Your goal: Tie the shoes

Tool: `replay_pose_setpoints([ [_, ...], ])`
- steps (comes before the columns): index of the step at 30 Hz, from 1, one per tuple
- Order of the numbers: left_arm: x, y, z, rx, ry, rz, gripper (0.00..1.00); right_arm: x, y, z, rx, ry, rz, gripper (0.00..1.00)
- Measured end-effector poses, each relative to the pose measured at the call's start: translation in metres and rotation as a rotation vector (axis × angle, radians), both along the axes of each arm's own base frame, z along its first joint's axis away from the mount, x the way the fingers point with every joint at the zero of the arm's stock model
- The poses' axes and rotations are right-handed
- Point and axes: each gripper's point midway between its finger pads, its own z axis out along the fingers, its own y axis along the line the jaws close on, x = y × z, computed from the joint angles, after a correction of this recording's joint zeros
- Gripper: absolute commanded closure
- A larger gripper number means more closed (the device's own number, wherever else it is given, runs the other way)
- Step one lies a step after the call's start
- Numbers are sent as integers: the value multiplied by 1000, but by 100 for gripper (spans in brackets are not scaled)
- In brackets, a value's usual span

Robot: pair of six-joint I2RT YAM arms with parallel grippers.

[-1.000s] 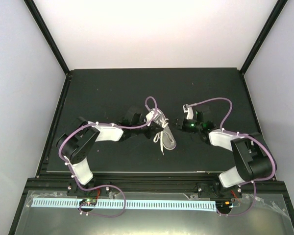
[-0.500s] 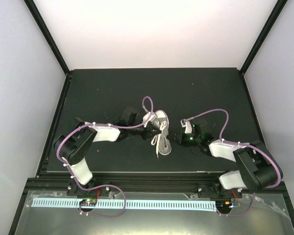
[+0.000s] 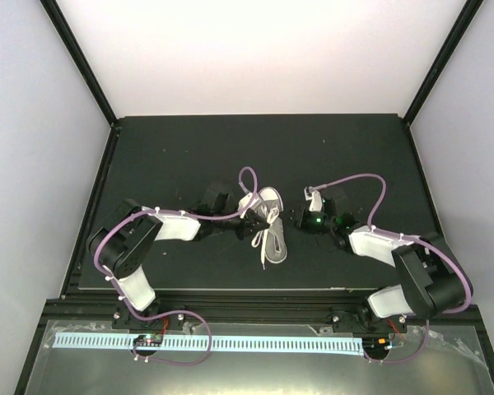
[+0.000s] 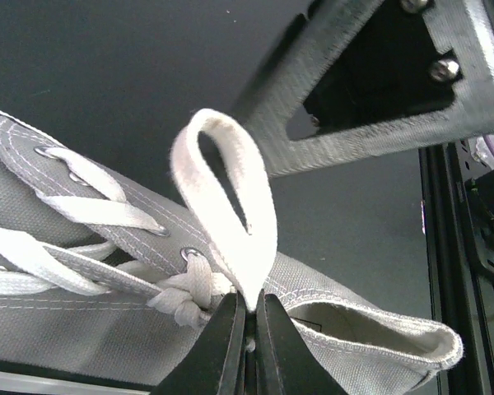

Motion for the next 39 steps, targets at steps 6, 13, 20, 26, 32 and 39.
replay_pose_setpoints([
  [6, 0, 0, 1, -2, -14, -5, 98, 14, 4, -11, -10, 28, -10, 56],
  [13, 0, -1, 2, -4, -24, -10, 98, 22, 6, -28, 28, 65, 2, 55],
  [20, -1, -1, 1, -5, -23, -15, 98, 20, 17, -13, 110, 14, 91, 51],
  [26, -2, -1, 2, -6, -22, -17, 99, 14, 23, 6, 145, -48, 166, 50],
  [32, -2, -1, 1, -5, -21, -17, 99, 11, 26, 12, 161, -70, 193, 47],
  [39, -2, -1, 1, -4, -19, -17, 99, 10, 27, 14, 167, -79, 208, 51],
])
